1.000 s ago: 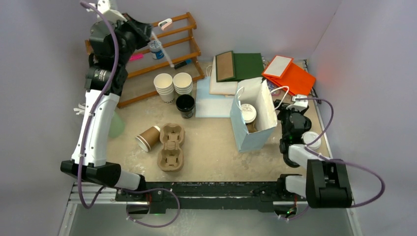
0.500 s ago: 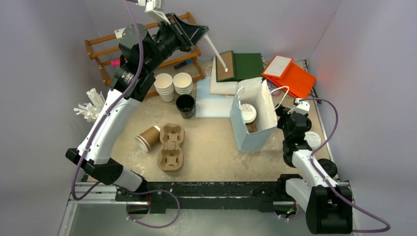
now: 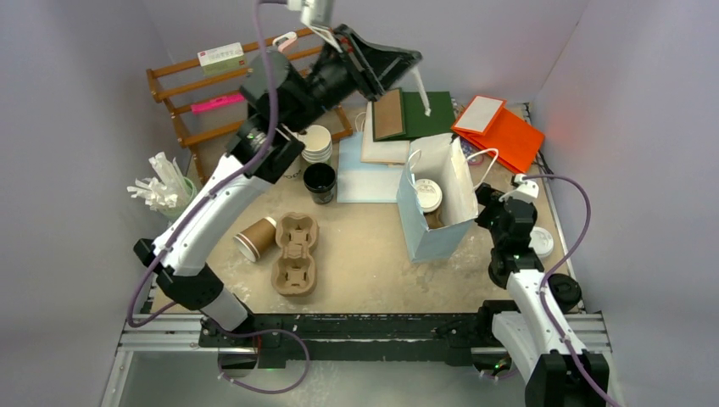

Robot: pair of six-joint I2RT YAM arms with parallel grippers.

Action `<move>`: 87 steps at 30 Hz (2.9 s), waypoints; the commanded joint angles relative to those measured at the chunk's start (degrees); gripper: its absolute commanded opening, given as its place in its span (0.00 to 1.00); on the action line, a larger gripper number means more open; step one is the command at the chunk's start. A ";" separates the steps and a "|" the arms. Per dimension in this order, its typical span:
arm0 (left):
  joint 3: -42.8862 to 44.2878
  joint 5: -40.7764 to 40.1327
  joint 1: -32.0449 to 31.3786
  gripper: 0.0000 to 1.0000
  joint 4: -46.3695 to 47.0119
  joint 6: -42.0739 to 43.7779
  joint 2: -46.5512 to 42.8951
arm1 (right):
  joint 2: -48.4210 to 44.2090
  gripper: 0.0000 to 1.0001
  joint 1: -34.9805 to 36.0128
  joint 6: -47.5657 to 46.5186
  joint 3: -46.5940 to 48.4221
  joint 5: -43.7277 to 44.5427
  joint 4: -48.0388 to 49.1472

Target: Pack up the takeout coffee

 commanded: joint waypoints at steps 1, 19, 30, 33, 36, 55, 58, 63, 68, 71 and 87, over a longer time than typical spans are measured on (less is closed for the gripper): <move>-0.39 0.18 -3.68 0.00 0.99 0.82 2.05 | 0.92 0.97 -0.01 0.90 2.09 -0.33 0.40; -14.95 -4.21 -7.89 0.00 -3.54 5.49 -1.09 | 4.17 0.97 1.46 -3.89 0.96 4.17 6.60; -20.22 -6.15 -7.82 0.00 -0.29 9.38 1.51 | 8.97 0.97 2.35 -5.88 1.73 4.60 12.38; -15.38 -5.68 -7.82 0.00 -1.27 11.97 5.29 | 10.53 0.96 2.36 -6.18 2.11 4.04 13.56; -10.17 -5.42 -7.82 0.09 -4.46 14.40 10.32 | 11.76 0.96 2.42 -6.44 2.65 3.30 14.12; -19.12 -31.85 7.21 0.86 -16.11 25.25 -5.67 | 19.88 0.99 2.40 -12.90 -2.89 5.79 32.37; -30.13 -33.98 12.29 0.91 -10.57 27.41 -11.81 | 21.96 0.99 2.39 -13.96 -2.88 6.76 34.52; -49.04 -33.54 18.28 0.90 3.46 33.39 -19.67 | 26.45 0.99 2.45 -15.69 -2.13 6.92 37.32; -57.10 -34.97 25.73 0.90 4.41 30.80 -18.35 | 33.12 0.99 2.41 -17.12 -2.57 4.80 45.65; -62.00 -34.00 30.35 0.90 7.69 30.23 -17.20 | 36.77 0.99 2.41 -17.86 -1.15 4.75 49.17; -82.55 -28.74 38.58 0.91 32.96 33.65 -8.52 | 44.18 0.99 2.45 -18.13 -5.48 4.79 65.72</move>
